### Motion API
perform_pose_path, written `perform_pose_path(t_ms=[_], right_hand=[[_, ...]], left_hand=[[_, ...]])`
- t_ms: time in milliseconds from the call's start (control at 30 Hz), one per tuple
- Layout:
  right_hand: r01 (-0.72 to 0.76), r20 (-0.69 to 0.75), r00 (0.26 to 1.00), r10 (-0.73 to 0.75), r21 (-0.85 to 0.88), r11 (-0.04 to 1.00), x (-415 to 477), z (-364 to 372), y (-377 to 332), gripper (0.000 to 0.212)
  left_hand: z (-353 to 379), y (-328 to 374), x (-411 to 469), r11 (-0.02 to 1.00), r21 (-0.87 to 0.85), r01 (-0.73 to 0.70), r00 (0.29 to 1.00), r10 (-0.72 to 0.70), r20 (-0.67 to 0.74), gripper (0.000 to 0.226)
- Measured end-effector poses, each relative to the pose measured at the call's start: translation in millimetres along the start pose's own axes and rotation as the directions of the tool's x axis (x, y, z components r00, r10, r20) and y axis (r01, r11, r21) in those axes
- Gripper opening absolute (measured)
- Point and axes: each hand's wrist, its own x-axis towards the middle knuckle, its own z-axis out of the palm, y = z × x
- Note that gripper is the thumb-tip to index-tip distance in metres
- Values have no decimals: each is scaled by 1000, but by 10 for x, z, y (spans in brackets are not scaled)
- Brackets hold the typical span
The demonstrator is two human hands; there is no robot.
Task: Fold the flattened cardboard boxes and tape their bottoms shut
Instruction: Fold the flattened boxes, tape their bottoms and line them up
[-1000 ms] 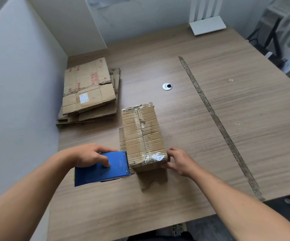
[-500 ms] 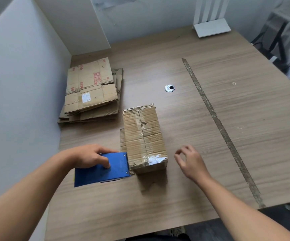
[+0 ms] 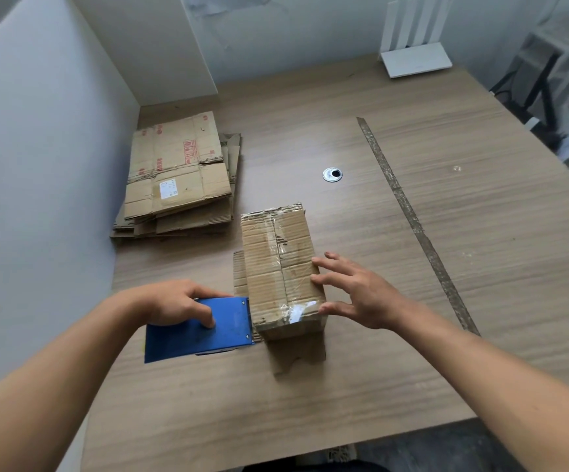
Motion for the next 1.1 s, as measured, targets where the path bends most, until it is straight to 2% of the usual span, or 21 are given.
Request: perform_pose_path(t_ms=[133,433,567,767,933,1033,1100], right_hand=[[49,-26,998,-50,-53,997,17,-14,31,74],[91,1,996,-91,-94,991,73,-57,44,69],[135,25,991,-133,-177,975,97,-89,-8,64],[256,30,965,-259,-305,917,110,-18,-120,45],[179,80,984,-160,-425,887,117,-39,-315,57],[177,178,978,-105,-462,869,172,26,-464,73],[187,240,967,-87,-437,880,226,114,-534,73]], left_hand=[[5,-10,0,1000,0,3,1000,-3,-1,51],[13,-24,12,1000,5,0,1000,0,-2,53],[12,-10,5,1000,-3,1,1000,-1,0,51],[19,6,14,1000,10,-3,1000,3,-6,51],[44,14,-21,1000,-1,-6,1000,6,-22,46],[69,-15,-29,1000,-13,-21,999,20,-36,47],[84,-36,-28,999,-16,-30,999,29,-41,51]])
